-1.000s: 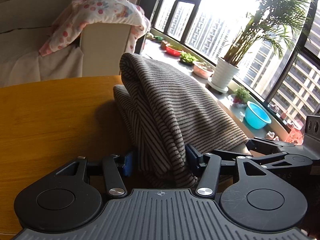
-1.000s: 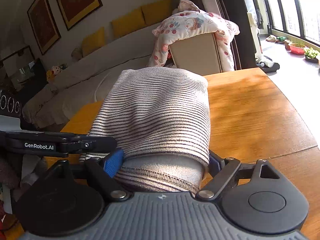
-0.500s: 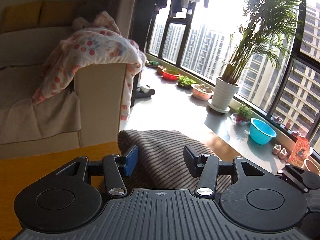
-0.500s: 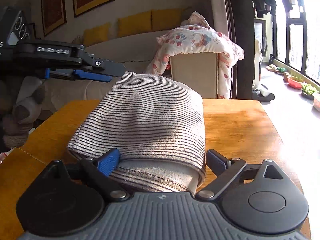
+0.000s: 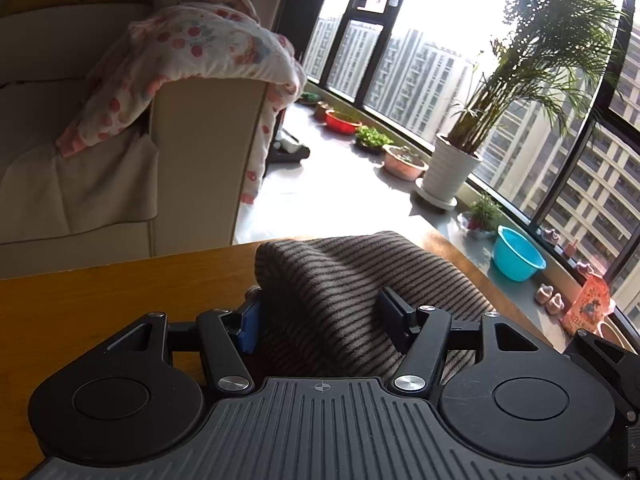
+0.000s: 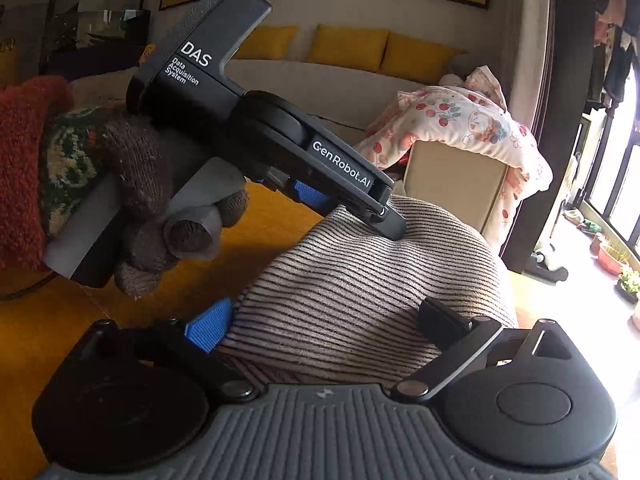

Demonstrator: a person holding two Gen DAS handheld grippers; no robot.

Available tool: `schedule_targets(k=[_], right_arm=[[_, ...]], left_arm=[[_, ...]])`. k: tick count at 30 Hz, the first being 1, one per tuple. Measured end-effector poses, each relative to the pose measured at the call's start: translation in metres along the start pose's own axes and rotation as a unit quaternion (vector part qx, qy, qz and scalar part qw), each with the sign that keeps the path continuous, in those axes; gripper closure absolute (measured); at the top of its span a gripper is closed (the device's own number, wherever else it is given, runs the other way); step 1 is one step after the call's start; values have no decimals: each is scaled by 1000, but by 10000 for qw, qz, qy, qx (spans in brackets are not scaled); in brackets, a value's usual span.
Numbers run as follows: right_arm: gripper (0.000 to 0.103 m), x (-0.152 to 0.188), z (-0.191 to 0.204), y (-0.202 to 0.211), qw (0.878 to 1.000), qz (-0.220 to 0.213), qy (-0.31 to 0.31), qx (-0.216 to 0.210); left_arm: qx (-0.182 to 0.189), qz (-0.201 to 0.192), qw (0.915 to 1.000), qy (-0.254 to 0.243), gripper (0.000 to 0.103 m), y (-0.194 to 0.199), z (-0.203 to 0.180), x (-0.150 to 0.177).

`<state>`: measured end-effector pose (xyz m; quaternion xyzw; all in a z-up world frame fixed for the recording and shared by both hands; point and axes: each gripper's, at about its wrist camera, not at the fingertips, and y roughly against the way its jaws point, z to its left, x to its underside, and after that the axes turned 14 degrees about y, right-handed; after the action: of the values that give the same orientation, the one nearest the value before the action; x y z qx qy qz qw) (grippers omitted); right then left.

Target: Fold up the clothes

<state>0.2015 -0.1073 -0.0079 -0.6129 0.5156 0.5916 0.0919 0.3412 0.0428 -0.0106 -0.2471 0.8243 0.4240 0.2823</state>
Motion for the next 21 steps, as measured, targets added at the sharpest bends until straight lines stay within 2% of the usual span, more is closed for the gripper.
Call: schedule_targets(k=[2,4,7,10,12,13,17,19,21], right_arm=[[4,1,-13,16,9989,-115,-440,-108],[3,12,-30,31,9951,-157,-973,85],[1,35,-63,41,9799,-18,-1953,410],[1,60,-82,28,9597,256,-2795,163],[3,67,-82,22,9499,244,-3111,-189],[13,65,-78,22,9479,159,-3159,-382],[18,35,-54,42,9721,-241,-2307,-352],[19,32,-51,40,9768,-94,-2127,-209],[19,39,-49,33,9786,266,-2041,1]], left_arm=[[4,-12,10000,8,36,-1,0,0],[-1,-26,10000,-1,36,-1,0,0],[-18,-33,10000,-9,36,-1,-1,0],[-64,-48,10000,-48,37,0,-4,0],[-97,-47,9999,-63,37,2,-4,0],[-167,-80,9998,-97,38,4,-5,0],[-316,-151,9994,-61,38,8,0,-1],[-304,-132,9995,-19,38,8,3,-1],[-263,-116,9996,-37,37,9,2,1]])
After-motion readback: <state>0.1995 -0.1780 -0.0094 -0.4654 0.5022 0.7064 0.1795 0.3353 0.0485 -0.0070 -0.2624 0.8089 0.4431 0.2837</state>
